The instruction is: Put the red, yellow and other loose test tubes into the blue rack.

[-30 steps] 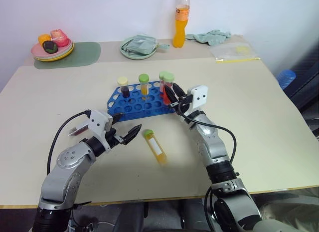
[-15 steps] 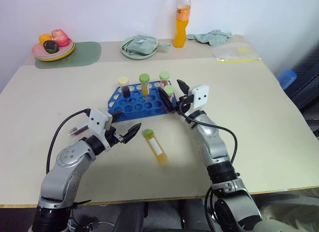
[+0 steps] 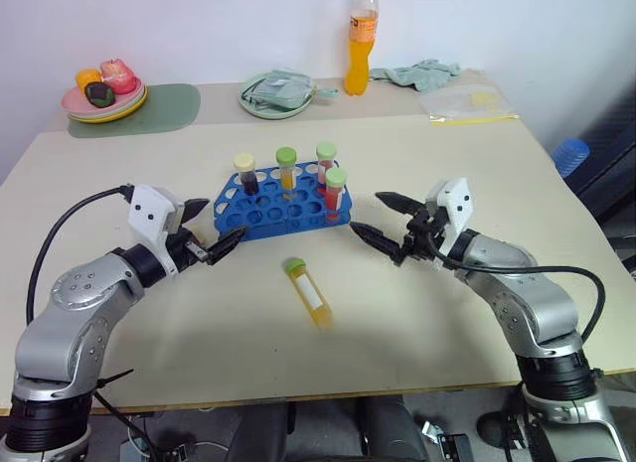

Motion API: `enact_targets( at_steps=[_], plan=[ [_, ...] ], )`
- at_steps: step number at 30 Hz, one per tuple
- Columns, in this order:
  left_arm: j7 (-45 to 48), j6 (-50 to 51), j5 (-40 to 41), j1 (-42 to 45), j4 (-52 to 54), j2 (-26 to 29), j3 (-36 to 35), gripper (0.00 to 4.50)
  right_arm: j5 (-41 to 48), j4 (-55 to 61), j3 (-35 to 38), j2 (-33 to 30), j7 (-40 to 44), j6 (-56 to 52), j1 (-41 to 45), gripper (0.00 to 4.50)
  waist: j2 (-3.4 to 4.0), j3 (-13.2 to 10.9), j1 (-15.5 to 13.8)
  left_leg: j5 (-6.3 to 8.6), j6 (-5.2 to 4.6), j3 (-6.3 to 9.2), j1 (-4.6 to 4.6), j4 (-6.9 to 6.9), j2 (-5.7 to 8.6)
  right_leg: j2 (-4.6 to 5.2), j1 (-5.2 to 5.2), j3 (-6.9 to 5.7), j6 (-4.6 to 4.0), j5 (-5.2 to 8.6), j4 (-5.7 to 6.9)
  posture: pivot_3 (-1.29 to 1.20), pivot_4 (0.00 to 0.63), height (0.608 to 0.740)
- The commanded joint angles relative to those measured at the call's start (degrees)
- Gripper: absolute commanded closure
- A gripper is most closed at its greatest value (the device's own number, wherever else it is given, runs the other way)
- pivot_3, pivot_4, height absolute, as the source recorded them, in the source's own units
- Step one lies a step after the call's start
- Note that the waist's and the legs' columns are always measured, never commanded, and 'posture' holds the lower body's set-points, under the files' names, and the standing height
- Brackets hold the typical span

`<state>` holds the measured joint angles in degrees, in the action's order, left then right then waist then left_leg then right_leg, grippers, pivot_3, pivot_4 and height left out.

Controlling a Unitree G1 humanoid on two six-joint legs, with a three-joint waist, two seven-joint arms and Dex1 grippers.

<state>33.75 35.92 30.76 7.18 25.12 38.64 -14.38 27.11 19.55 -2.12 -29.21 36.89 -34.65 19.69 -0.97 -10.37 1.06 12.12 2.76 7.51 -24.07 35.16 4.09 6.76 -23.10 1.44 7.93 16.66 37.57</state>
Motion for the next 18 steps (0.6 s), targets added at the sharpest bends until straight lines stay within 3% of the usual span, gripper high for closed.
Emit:
enact_targets(
  at_steps=[1, 6, 10, 15, 18],
  plan=[
    [0.86, 2.90, 0.54, 0.84, 0.96, 2.28, 0.58, 0.00, -0.92, 3.16, -2.00, -1.58, 1.97, 0.49, -0.46, 0.37, 0.00, 0.00, -0.07, 0.00, 0.00, 0.00, 0.00, 0.00, 0.00, 0.00, 0.00, 0.00, 0.00, 0.00, 0.00, 0.00, 0.150, 0.740],
    [2.08, 6.46, 2.85, -0.16, 3.46, 3.09, 0.73, 0.00, 0.71, 5.00, -4.42, -5.04, 3.94, -7.36, 0.15, 0.37, -0.02, -0.01, -0.20, 0.01, -0.01, 0.00, -0.01, 0.04, 0.01, 0.02, 0.04, 0.00, 0.01, 0.00, -0.02, 0.00, 0.150, 0.740],
    [3.09, 2.50, -1.39, -2.76, 2.34, 4.72, 1.45, 0.00, 11.69, 8.99, -1.56, -2.68, 0.28, -26.28, 6.13, 0.37, -0.01, -0.01, 0.24, 0.01, -0.01, 0.03, -0.01, 0.01, -0.03, 0.01, 0.01, 0.00, 0.00, 0.00, -0.02, 0.00, 0.150, 0.740],
    [6.37, -2.05, -4.03, -5.59, -1.18, 6.51, 1.00, 0.00, 17.13, 5.12, 2.29, 7.62, -10.64, -55.06, 18.77, 0.37, 0.01, -0.01, 0.08, 0.01, -0.01, 0.05, 0.00, -0.04, -0.05, -0.01, -0.03, 0.01, -0.04, 0.00, -0.02, 0.00, 0.150, 0.740],
    [7.90, -3.54, -3.85, -5.53, -2.48, 6.36, 0.65, 0.00, 23.04, -2.13, 0.29, 9.78, -21.28, -57.85, 23.39, 0.37, -0.01, 0.00, -0.49, 0.01, -0.01, 0.09, -0.04, -0.04, -0.01, 0.06, -0.04, -0.01, -0.04, 0.00, -0.03, 0.00, 0.150, 0.740]
  ],
)
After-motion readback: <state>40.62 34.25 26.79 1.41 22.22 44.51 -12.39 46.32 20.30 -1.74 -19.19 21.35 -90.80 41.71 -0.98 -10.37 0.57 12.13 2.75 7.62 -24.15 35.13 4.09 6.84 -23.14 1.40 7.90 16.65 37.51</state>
